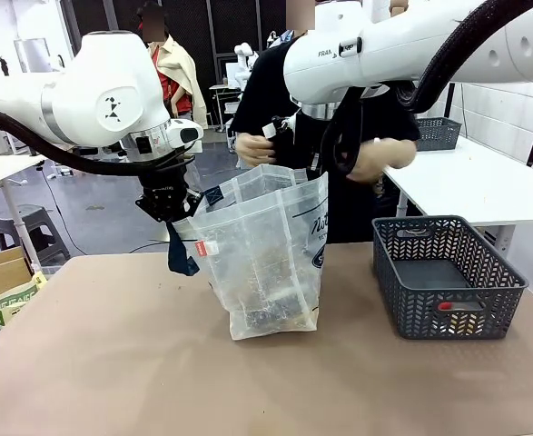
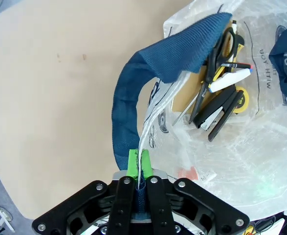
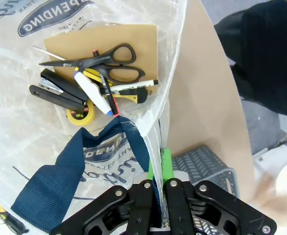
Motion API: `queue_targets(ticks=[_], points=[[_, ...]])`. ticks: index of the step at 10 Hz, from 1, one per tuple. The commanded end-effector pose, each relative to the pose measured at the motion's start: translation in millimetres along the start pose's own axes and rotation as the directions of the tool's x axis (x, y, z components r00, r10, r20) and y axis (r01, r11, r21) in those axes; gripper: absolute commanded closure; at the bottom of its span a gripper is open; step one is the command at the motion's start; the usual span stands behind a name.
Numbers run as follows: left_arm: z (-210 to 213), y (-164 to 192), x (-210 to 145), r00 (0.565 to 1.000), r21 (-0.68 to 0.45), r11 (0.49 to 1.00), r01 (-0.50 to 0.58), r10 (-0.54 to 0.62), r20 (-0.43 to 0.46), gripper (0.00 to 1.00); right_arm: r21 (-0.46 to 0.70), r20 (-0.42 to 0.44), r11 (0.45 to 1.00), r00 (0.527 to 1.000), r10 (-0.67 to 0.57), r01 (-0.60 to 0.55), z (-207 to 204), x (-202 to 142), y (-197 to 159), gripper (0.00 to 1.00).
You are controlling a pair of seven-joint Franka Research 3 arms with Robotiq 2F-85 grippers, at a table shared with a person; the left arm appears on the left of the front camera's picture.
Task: Transfer purchased items from the store into the shopping bag.
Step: Move the Reusable shopping bag to the right side of the table.
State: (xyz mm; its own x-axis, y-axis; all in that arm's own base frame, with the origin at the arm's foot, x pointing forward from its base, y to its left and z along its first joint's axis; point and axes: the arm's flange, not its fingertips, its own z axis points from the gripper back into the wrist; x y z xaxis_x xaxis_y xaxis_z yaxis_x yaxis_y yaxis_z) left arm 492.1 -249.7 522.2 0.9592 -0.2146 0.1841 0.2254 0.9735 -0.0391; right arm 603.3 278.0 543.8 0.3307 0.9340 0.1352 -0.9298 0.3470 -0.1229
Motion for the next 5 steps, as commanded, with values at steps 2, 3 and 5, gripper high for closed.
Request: queue_targets(ticks=[2,3,5], points=[[1.8,0.7,-0.3,1.0,-0.005,1.0,-0.009,0.01,0.001,1.0,-0.003,0.001,1.0,1.0,-0.006,0.006,1.2,-1.1,-0.5,1.0],[1.8,0.7,-0.3,1.0,-0.005,1.0,-0.009,0.01,0.001,1.0,-0.003,0.001,1.0,1.0,-0.006,0.006,1.2,-1.1,-0.5,1.0],[1.8,0.7,-0.3,1.0,-0.005,1.0,-0.009,0.01,0.001,1.0,-0.003,0.001,1.0,1.0,-0.006,0.006,1.2,-1.1,-0.5,1.0]])
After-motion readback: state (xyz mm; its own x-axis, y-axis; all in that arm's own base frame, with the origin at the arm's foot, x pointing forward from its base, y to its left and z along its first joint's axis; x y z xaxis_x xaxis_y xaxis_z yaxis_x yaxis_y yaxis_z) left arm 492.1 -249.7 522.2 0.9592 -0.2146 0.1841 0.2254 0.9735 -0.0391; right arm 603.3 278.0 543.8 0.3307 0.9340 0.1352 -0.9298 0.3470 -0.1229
